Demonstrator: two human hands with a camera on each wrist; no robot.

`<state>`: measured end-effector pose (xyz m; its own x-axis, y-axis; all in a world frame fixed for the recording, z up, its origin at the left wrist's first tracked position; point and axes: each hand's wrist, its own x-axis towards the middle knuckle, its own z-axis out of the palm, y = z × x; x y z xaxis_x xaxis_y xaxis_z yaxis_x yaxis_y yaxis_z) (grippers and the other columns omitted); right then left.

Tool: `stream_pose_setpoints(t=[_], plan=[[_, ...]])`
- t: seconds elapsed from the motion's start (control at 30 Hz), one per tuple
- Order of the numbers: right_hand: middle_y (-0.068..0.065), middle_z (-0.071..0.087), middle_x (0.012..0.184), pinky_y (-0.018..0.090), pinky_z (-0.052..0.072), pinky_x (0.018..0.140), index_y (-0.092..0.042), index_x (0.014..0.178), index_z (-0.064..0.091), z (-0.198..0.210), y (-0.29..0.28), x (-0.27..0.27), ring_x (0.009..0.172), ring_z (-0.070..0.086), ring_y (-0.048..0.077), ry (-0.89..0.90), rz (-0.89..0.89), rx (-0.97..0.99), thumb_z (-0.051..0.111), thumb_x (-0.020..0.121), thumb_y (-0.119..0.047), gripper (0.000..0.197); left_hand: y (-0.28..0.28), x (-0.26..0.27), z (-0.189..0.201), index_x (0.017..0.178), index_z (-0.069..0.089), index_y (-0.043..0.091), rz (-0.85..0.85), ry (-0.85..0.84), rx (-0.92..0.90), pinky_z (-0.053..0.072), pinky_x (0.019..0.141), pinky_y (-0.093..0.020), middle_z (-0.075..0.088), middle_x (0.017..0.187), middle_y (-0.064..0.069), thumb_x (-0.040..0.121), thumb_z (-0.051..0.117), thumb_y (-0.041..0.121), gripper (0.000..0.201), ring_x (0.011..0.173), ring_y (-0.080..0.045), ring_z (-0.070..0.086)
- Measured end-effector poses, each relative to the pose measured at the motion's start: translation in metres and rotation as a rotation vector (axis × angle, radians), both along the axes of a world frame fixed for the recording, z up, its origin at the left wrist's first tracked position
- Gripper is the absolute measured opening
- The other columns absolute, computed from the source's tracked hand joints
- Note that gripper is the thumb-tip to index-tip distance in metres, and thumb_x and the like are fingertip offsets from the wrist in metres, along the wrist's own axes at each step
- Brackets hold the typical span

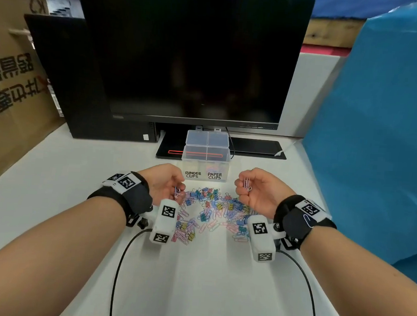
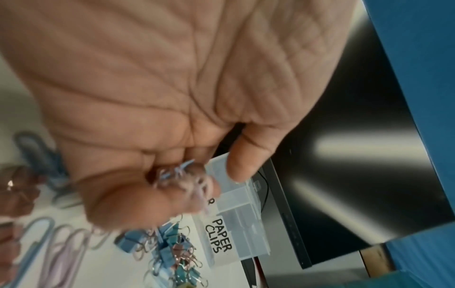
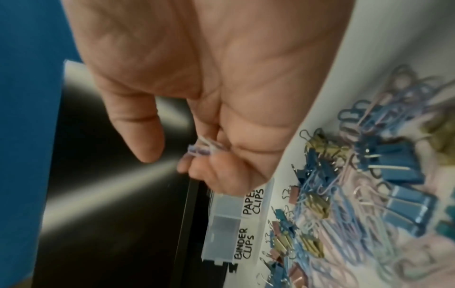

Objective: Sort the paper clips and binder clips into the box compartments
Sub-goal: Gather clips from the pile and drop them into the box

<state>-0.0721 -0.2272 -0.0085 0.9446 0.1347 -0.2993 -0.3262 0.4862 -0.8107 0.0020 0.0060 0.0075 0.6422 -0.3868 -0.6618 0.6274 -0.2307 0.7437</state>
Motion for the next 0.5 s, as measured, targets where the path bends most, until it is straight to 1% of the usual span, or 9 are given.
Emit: stream_pose_setpoints(t=[0.07,0.13,0.17,0.23,0.27,0.3,0.37,0.43,0.5], plan=[[0.0,0.042,0.06,0.018,0.03,0.038,-0.014,0.07,0.045,0.003,0.005,0.002,0.043,0.037,0.009,0.051,0.011,-0.173,0.047,0.096,-0.018,0.026,-0.002,0.0,-0.003,0.068,0.04,0.01,-0.055,-0.039,0.045,0.037,0.035,-0.016,0.039,0.059,-0.004,0.096,0.046,0.016,0.029,0.041,-0.013,0.038],[-0.002,0.036,0.056,0.017,0.023,0.036,-0.014,0.07,0.046,0.007,0.011,0.003,0.042,0.028,0.008,0.081,0.065,-0.448,0.047,0.098,-0.021,0.029,-0.003,0.0,-0.006,0.063,0.04,0.013,-0.131,-0.065,0.111,0.029,0.031,-0.014,0.037,0.05,0.0,0.098,0.05,0.026,0.039,0.034,-0.008,0.032],[-0.002,0.035,0.057,0.017,0.023,0.036,-0.013,0.073,0.05,0.01,0.015,0.002,0.043,0.026,0.008,0.07,0.129,-0.647,0.044,0.1,-0.02,0.028,-0.004,0.001,-0.007,0.061,0.039,0.014,-0.169,-0.083,0.158,0.025,0.031,-0.014,0.035,0.046,0.002,0.097,0.051,0.032,0.042,0.033,-0.007,0.029],[-0.002,0.041,0.064,0.016,0.03,0.04,-0.009,0.085,0.06,0.017,0.023,0.001,0.047,0.032,0.009,-0.023,0.315,-1.212,0.038,0.1,-0.011,0.027,-0.006,0.001,-0.006,0.06,0.04,0.016,-0.281,-0.181,0.311,0.019,0.034,-0.015,0.03,0.045,0.004,0.093,0.054,0.044,0.046,0.034,-0.008,0.023],[-0.001,0.05,0.073,0.014,0.036,0.047,-0.008,0.091,0.063,0.019,0.027,0.0,0.053,0.039,0.009,-0.114,0.413,-1.484,0.036,0.099,-0.007,0.028,-0.006,0.0,-0.004,0.06,0.044,0.015,-0.365,-0.278,0.421,0.021,0.038,-0.016,0.033,0.047,0.003,0.088,0.058,0.05,0.046,0.037,-0.011,0.025],[0.003,0.058,0.086,0.016,0.04,0.057,-0.007,0.096,0.063,0.02,0.031,-0.001,0.062,0.046,0.011,-0.203,0.497,-1.676,0.036,0.098,-0.008,0.027,-0.007,-0.003,-0.002,0.063,0.051,0.015,-0.466,-0.398,0.548,0.025,0.042,-0.018,0.039,0.052,0.001,0.081,0.063,0.055,0.046,0.041,-0.013,0.029],[0.009,0.063,0.106,0.025,0.039,0.073,-0.009,0.1,0.06,0.021,0.037,-0.005,0.08,0.049,0.018,-0.27,0.623,-1.857,0.041,0.098,-0.021,0.023,-0.011,-0.012,0.004,0.079,0.063,0.014,-0.667,-0.623,0.751,0.04,0.056,-0.025,0.054,0.066,0.001,0.067,0.072,0.062,0.051,0.056,-0.014,0.043],[0.006,0.062,0.101,0.028,0.038,0.072,-0.013,0.102,0.054,0.019,0.042,-0.009,0.083,0.049,0.02,-0.308,0.715,-1.937,0.052,0.092,-0.041,0.029,-0.017,-0.02,0.007,0.098,0.065,0.012,-0.78,-0.752,0.86,0.046,0.072,-0.027,0.06,0.081,0.004,0.059,0.077,0.063,0.065,0.072,-0.013,0.052],[0.001,0.057,0.094,0.029,0.04,0.071,-0.016,0.111,0.049,0.019,0.046,-0.012,0.083,0.051,0.021,-0.294,0.772,-1.959,0.062,0.082,-0.054,0.049,-0.022,-0.027,0.005,0.103,0.064,0.01,-0.856,-0.818,0.935,0.044,0.069,-0.026,0.06,0.086,0.002,0.056,0.077,0.066,0.074,0.076,-0.014,0.052]])
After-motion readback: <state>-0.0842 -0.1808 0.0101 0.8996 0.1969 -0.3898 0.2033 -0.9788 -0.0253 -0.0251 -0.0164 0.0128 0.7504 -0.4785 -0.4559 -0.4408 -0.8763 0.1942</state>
